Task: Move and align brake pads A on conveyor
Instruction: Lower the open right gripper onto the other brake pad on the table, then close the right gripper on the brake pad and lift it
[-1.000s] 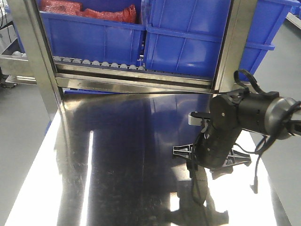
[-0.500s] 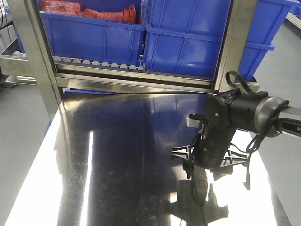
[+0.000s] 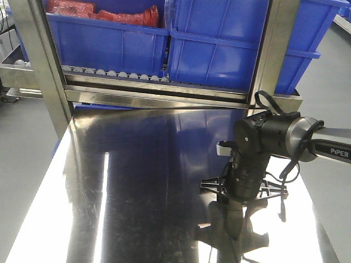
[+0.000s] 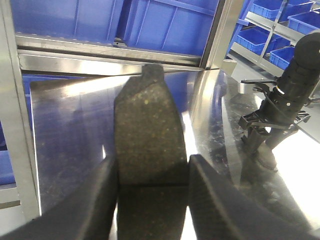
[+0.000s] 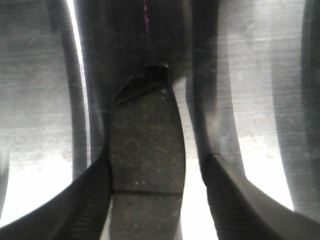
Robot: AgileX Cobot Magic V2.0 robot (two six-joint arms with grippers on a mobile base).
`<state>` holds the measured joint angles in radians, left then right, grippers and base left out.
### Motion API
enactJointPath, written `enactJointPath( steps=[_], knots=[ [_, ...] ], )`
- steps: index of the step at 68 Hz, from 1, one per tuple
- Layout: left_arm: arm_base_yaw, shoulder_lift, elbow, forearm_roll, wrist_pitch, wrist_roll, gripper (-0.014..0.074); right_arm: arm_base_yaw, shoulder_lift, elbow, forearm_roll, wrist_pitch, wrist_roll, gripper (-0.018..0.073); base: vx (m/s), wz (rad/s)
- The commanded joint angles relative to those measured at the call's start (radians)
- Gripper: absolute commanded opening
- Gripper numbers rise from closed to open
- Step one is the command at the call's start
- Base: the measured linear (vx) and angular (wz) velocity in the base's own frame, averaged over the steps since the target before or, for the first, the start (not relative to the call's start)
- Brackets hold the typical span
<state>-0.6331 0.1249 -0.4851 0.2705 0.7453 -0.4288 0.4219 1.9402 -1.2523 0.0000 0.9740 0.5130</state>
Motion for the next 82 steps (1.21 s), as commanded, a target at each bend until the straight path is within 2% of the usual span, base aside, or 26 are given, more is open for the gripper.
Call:
enactJointPath(
  steps=[1,10,21,29,34,49,60,68,82],
  knots=[
    [-0.004,0.009,-0.026,0.015,-0.099,-0.001,-0.0006,0.000,-0.040,-0.024,0.000,-0.012,-0.010,0.0217,0.00,0.00],
    [-0.004,0.009,-0.026,0.015,-0.099,-0.001,-0.0006,0.000,-0.071,-0.024,0.000,-0.017,-0.031,-0.0019,0.00,0.00],
    [-0.004,0.009,-0.026,0.015,-0.099,-0.001,-0.0006,-0.003,-0.176,-0.021,0.000,-0.044,-0.147,-0.0011,0.00,0.00],
    [-0.004,0.009,-0.026,0.015,-0.099,-0.001,-0.0006,-0.028,-0.278,-0.021,-0.043,-0.045,-0.186,-0.0006,0.00,0.00],
    [-0.004,0.009,-0.026,0.015,-0.099,-0.001,-0.0006,-0.066,-0.338,-0.021,-0.054,-0.044,-0.213,-0.0005,0.00,0.00],
    [-0.004,0.009,-0.026,0.015,-0.099,-0.001,-0.0006,-0.183,-0.526,-0.004,-0.053,-0.033,-0.393,-0.0004,0.00,0.00],
    [-0.004,0.009,-0.026,0.015,-0.099,-0.001,-0.0006,-0.252,-0.702,0.155,-0.056,-0.166,-0.416,-0.0004,0.00,0.00],
    [-0.004,0.009,-0.026,0.015,-0.099,-0.001,-0.0006,-0.260,-0.831,0.286,-0.060,-0.283,-0.443,-0.0004,0.00,0.00],
    [-0.004,0.009,-0.026,0.015,-0.099,-0.001,-0.0006,-0.260,-1.049,0.471,-0.052,-0.382,-0.482,-0.0004,0.00,0.00]
  ],
)
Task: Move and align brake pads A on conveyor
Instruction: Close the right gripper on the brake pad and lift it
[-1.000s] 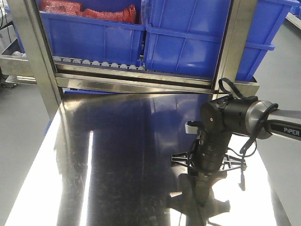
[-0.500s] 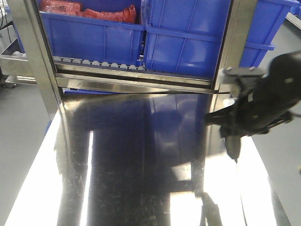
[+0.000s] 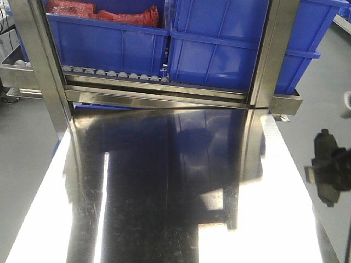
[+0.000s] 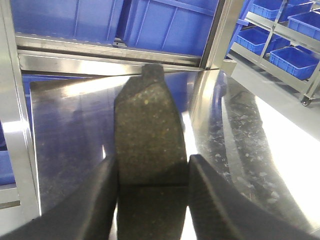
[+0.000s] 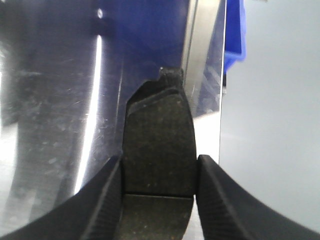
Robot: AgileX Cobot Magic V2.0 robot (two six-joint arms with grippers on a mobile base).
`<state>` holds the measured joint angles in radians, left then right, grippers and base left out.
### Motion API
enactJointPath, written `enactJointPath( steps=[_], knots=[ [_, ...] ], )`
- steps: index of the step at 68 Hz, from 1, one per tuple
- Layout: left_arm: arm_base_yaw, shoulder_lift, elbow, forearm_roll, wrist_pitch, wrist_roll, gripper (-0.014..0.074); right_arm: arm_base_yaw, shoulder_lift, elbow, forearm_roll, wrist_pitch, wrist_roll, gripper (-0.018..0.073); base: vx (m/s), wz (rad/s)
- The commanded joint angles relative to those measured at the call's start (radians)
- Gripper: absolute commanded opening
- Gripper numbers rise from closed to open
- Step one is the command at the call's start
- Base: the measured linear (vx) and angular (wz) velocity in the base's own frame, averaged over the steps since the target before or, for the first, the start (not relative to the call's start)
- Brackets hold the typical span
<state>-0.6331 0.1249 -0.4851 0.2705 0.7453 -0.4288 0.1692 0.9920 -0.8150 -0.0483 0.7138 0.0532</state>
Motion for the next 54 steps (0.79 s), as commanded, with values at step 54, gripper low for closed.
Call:
enactJointPath(
  steps=[54],
  knots=[
    [-0.004,0.009,-0.026,0.015,-0.099,-0.001,-0.0006,-0.007,-0.570,0.379,0.072,-0.379,-0.085,-0.0004,0.00,0.00]
  ],
)
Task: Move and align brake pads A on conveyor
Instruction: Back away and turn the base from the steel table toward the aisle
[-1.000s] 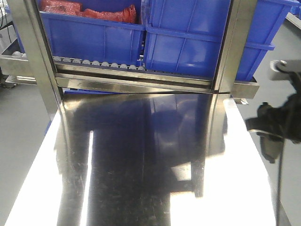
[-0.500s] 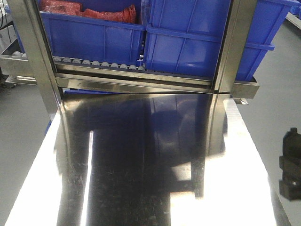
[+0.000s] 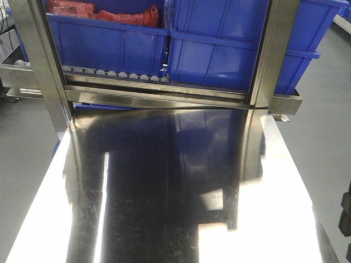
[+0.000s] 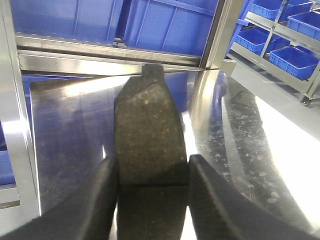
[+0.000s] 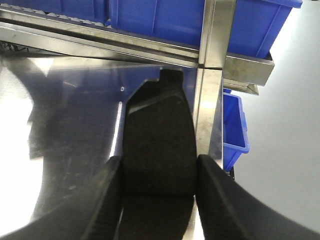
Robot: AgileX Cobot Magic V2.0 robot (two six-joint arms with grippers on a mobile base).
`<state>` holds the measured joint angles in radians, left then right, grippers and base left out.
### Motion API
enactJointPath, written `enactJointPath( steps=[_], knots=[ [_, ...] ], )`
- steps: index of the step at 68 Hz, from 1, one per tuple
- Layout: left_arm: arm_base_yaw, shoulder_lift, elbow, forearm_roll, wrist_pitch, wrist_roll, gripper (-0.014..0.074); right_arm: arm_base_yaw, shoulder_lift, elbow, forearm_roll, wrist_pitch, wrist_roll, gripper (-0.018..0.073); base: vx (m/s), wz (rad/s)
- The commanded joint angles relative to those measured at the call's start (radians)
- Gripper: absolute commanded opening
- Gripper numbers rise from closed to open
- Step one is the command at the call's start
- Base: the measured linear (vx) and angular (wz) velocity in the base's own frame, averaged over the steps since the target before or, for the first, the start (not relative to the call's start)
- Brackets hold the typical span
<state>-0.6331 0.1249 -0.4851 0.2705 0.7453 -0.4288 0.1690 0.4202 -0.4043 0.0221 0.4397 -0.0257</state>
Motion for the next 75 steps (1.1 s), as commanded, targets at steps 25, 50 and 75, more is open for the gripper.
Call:
enactJointPath(
  steps=[25,50,75],
  knots=[
    [-0.004,0.009,-0.026,0.015,-0.098,-0.001,-0.0006,-0.007,0.002,-0.032,0.002,-0.105,-0.006,-0.0004,0.00,0.00],
    [-0.004,0.009,-0.026,0.015,-0.098,-0.001,-0.0006,-0.007,0.002,-0.032,0.002,-0.105,-0.006,-0.0004,-0.01,0.04],
    [-0.004,0.009,-0.026,0.015,-0.098,-0.001,-0.0006,-0.007,0.002,-0.032,0.002,-0.105,-0.006,-0.0004,-0.10,0.43]
  ],
)
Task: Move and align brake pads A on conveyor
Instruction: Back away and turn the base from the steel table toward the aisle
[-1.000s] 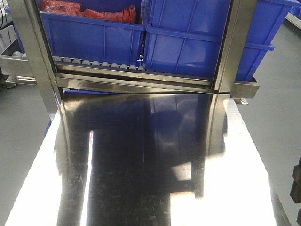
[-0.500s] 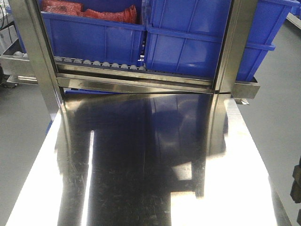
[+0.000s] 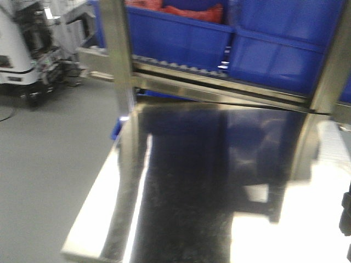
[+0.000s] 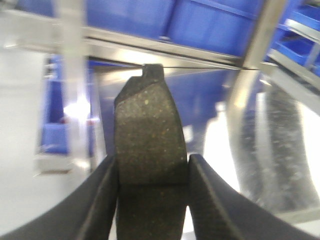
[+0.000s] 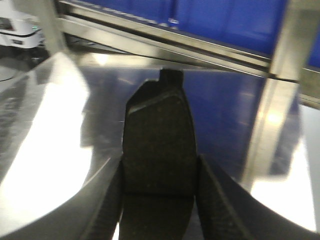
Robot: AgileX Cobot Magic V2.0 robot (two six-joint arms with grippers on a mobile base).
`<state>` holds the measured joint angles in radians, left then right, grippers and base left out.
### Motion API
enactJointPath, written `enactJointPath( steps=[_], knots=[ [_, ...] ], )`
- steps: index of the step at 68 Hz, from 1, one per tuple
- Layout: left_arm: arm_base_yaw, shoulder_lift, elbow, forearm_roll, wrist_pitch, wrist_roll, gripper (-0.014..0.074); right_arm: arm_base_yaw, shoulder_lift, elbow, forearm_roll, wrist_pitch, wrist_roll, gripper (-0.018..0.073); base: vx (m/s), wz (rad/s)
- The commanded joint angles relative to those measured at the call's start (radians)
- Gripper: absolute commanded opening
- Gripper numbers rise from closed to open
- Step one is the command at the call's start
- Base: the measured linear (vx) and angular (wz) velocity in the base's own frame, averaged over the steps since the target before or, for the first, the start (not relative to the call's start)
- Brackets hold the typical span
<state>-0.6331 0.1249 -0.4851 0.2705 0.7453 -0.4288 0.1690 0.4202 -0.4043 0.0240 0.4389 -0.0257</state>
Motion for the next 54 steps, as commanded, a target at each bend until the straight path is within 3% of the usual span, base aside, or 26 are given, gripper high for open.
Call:
enactJointPath(
  steps=[1,38,54],
  knots=[
    [-0.004,0.009,-0.026,0.015,-0.098,-0.001,-0.0006,-0.007,0.002,-0.032,0.000,-0.104,-0.006,-0.0004,-0.14,0.65],
    [-0.004,0.009,-0.026,0.015,-0.098,-0.001,-0.0006,-0.007,0.002,-0.032,0.000,-0.104,-0.006,-0.0004,-0.16,0.67],
    [0.012,0.009,-0.026,-0.003,-0.098,-0.001,-0.0006,-0.007,0.002,-0.032,0.000,-0.104,-0.006,-0.0004,-0.10,0.37]
  ],
)
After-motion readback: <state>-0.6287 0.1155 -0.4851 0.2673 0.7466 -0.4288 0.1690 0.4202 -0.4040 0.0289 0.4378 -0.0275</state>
